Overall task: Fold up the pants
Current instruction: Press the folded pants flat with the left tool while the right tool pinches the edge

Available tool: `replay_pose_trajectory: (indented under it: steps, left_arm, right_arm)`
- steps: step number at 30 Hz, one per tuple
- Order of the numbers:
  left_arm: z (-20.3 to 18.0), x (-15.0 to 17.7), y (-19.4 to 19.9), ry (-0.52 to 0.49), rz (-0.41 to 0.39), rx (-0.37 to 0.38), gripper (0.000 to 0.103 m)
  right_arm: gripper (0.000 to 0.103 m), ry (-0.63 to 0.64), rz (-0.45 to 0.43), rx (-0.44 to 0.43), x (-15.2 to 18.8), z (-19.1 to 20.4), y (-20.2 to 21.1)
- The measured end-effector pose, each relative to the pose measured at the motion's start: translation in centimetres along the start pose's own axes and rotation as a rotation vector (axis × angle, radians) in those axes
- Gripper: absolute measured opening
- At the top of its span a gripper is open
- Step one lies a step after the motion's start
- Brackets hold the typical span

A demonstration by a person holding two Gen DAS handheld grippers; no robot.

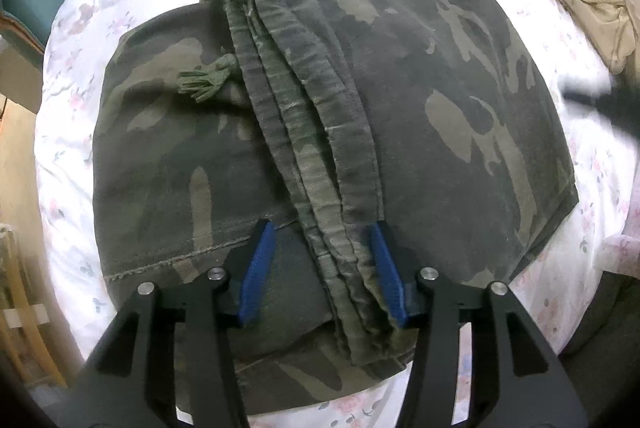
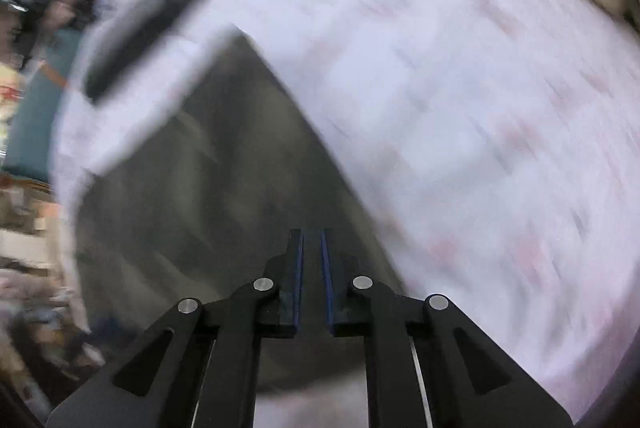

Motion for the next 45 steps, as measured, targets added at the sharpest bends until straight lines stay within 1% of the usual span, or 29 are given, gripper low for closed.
replay_pose_trajectory:
  steps: [1,3,4,5,7,8,9,10,12,13,14,15,17,20,23,24,26,27,28,30,32,34,36,37,38,39,41,42,45]
  left_arm:
    - [-0.2,0.1,-0.2,-0.006,0.001,-0.002,0.047]
    - [0.0,0.1,-0.3,-0.014,0.003,-0.003,0.047]
    - [-0.1,0.1,-0.4,-0.018,0.006,-0.003,0.047]
    - [-0.1,0.1,-0.6,-0.019,0.010,-0.001,0.047]
    - [-0.4,0.1,-0.7,-0.014,0.017,0.002,0.047]
    - [-0.5,0.1,-0.8,-0.016,0.019,0.004,0.047]
    - [-0.5,0.1,-0.9,-0.018,0.020,0.007,0.047]
    - [-0.5,0.0,-1.0,-0.023,0.018,0.010,0.047]
    - [-0.9,0.0,-1.0,-0.037,0.016,0.010,0.047]
    - [-0.9,0.0,-1.1,-0.041,0.016,0.009,0.047]
    - [-0.7,-0.2,-1.4,-0.041,0.016,0.008,0.047]
    - [-0.7,-0.2,-1.5,-0.041,0.017,0.005,0.047]
    - [-0.9,-0.3,-1.5,-0.040,0.022,0.002,0.048]
    - [-1.1,-0.4,-1.3,-0.032,0.024,0.003,0.048]
    - [-1.2,-0.4,-1.4,-0.028,0.018,-0.005,0.049]
    - [-1.3,-0.3,-1.4,-0.034,0.015,-0.009,0.049]
    - [-1.5,-0.2,-1.4,-0.040,0.010,-0.009,0.049]
    - [-1.6,-0.3,-1.4,-0.038,0.008,-0.004,0.049]
    - [-1.6,-0.2,-1.2,-0.035,0.010,-0.001,0.049]
    - [-1.5,-0.1,-1.2,-0.018,0.013,0.005,0.049]
    - [-1.3,0.0,-1.1,-0.011,0.009,0.000,0.050]
    - [-1.4,0.0,-1.2,-0.004,0.005,-0.012,0.050]
    - [-1.4,0.1,-1.2,0.004,0.008,-0.014,0.051]
    - [-1.3,0.0,-1.3,0.008,0.011,-0.011,0.052]
    - [-1.4,0.0,-1.3,0.010,0.013,-0.008,0.055]
    - [-1.5,-0.1,-1.4,0.013,0.015,-0.002,0.055]
    - [-1.5,-0.2,-1.4,0.011,0.013,-0.008,0.055]
    - [-1.6,-0.2,-1.4,0.008,0.011,-0.014,0.055]
    - [-2.0,-0.3,-1.6,-0.007,0.007,-0.023,0.056]
  right_arm:
    - [0.011,0.047,-0.017,-0.024,-1.8,1.4,-0.7]
    - [0.011,0.153,-0.027,-0.056,-4.2,4.0,-2.7]
    - [0.011,0.207,-0.025,-0.054,-5.4,4.9,-4.3]
    - [0.011,0.244,-0.017,-0.043,-6.2,5.3,-5.8]
    - [0.009,0.286,0.019,-0.010,-6.4,5.5,-8.5]
    - [0.001,0.304,0.031,0.031,-6.5,5.1,-9.7]
    - [0.000,0.319,0.034,0.071,-6.8,4.6,-11.1]
    - [0.000,0.324,0.028,0.090,-7.2,4.5,-12.3]
    - [0.000,0.318,0.001,0.086,-8.4,4.5,-13.6]
    - [0.000,0.346,-0.035,0.115,-9.2,4.5,-13.5]
    - [0.000,0.369,-0.056,0.155,-9.7,4.1,-13.2]
    - [0.000,0.365,-0.062,0.168,-10.1,4.1,-13.3]
    - [0.000,0.319,-0.048,0.130,-10.4,4.1,-12.8]
    - [0.001,0.339,-0.077,0.098,-10.1,4.1,-9.6]
    - [0.001,0.302,-0.039,0.050,-7.7,3.3,-7.8]
    - [0.001,0.299,-0.024,0.054,-7.0,3.3,-7.7]
    - [0.000,0.317,0.040,0.108,-5.5,2.1,-9.5]
    - [0.000,0.321,0.059,0.109,-5.0,1.7,-10.4]
    - [0.000,0.325,0.042,0.100,-5.1,1.5,-10.9]
    - [0.000,0.306,0.038,0.124,-5.6,1.8,-11.0]
    - [0.000,0.321,0.033,0.135,-5.6,2.4,-9.7]
    - [0.001,0.285,0.025,0.083,-5.4,3.0,-7.8]
    - [0.012,0.239,0.009,0.031,-4.9,3.0,-4.9]
    - [0.020,0.209,-0.005,0.014,-4.7,2.7,-3.4]
    - [0.044,0.166,-0.020,-0.004,-4.3,2.1,-1.7]
    - [0.060,0.107,-0.031,-0.027,-3.7,1.1,0.0]
    - [0.061,0.004,-0.032,-0.050,-2.4,-0.7,2.0]
    - [0.061,-0.043,-0.019,-0.043,-1.6,-1.8,2.1]
    - [0.061,-0.166,0.046,0.039,1.1,-5.4,1.3]
Point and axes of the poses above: each gripper's, at about its wrist camera, not at the fingertips, and y roughly against the way its jaws point, z to its left, x to its underside, the point moved 9 cm from there along -y, roughly the way its jaws point, and after that the axes turned 11 degrees about -z, right-handed, at the moved point
